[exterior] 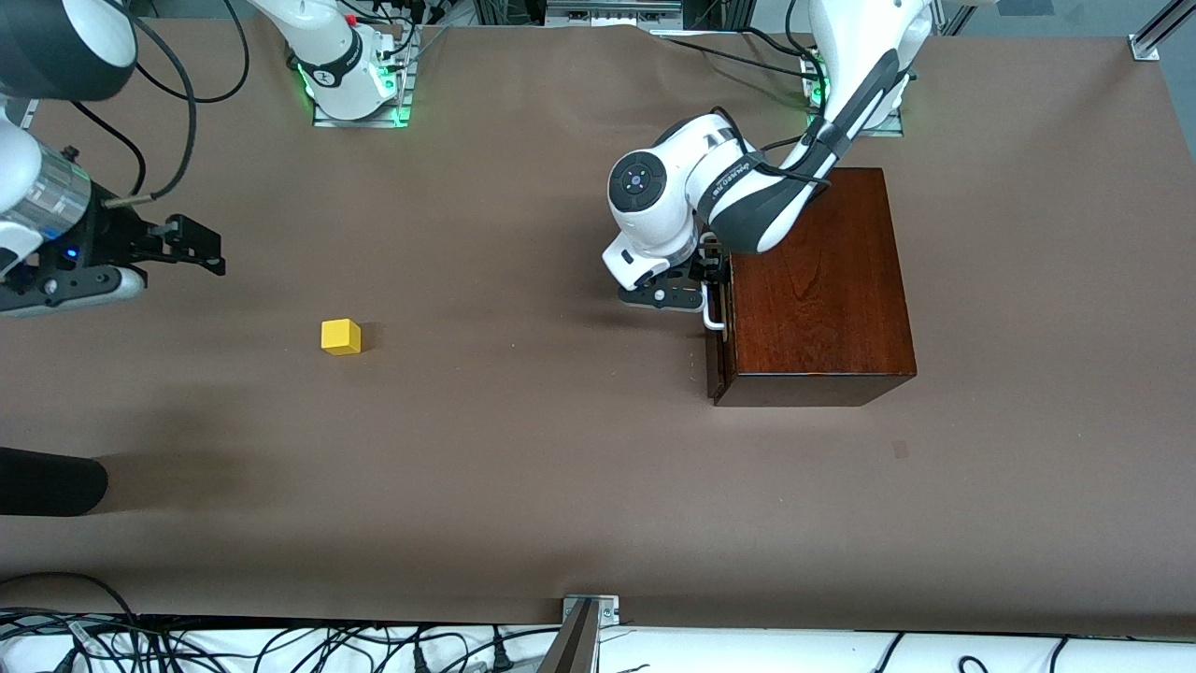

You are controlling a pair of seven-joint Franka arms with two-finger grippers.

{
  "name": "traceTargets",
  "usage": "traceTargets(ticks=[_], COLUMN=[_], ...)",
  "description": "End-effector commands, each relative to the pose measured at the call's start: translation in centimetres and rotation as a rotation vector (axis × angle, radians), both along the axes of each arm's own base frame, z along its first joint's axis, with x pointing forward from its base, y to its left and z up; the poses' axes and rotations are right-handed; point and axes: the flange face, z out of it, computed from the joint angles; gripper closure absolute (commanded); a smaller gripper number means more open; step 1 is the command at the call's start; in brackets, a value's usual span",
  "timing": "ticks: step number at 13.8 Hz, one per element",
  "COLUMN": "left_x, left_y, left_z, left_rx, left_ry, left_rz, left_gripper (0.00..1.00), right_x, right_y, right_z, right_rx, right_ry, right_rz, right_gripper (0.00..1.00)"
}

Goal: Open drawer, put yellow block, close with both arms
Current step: 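Pull the drawer open with the left gripper while the right gripper reaches the cube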

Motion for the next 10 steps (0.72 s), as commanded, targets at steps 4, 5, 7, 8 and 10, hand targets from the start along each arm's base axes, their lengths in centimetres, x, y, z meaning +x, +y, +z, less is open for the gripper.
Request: traceTargets(ticks=[4, 5, 7, 8, 10], left_x=[-1.2, -1.1, -0.9, -0.7, -0.6], left_y=[-4.3, -5.3, -7.3, -8.2, -8.8], left_z=[-1.6, -1.4, -0.6, -0.3, 0.0], left_rx=[-0.08, -0.101, -0.132, -0.146, -0.156], left_ry=[-0.075, -0.074, -0.097, -0.106, -0.111], left_rz=[0.042, 0.042, 0.081, 0.094, 0.097], left_gripper=[0.0, 0.0, 0.0, 0.0, 0.0], right_x=[2.4, 2.3, 2.1, 2.0, 1.4], right_y=[-0.2, 0.0, 0.3, 0.5, 0.9], right_z=[-6.2, -6.8, -8.0, -8.7, -10.9], right_rx=[0.016, 0.014, 0.013, 0.014, 0.015], right_ry=[0.115, 0.126, 0.135, 0.128, 0.11], right_rz=[0.016, 0.035, 0.033, 0.025, 0.026], right_gripper=[0.0, 0.0, 0.0, 0.0, 0.0])
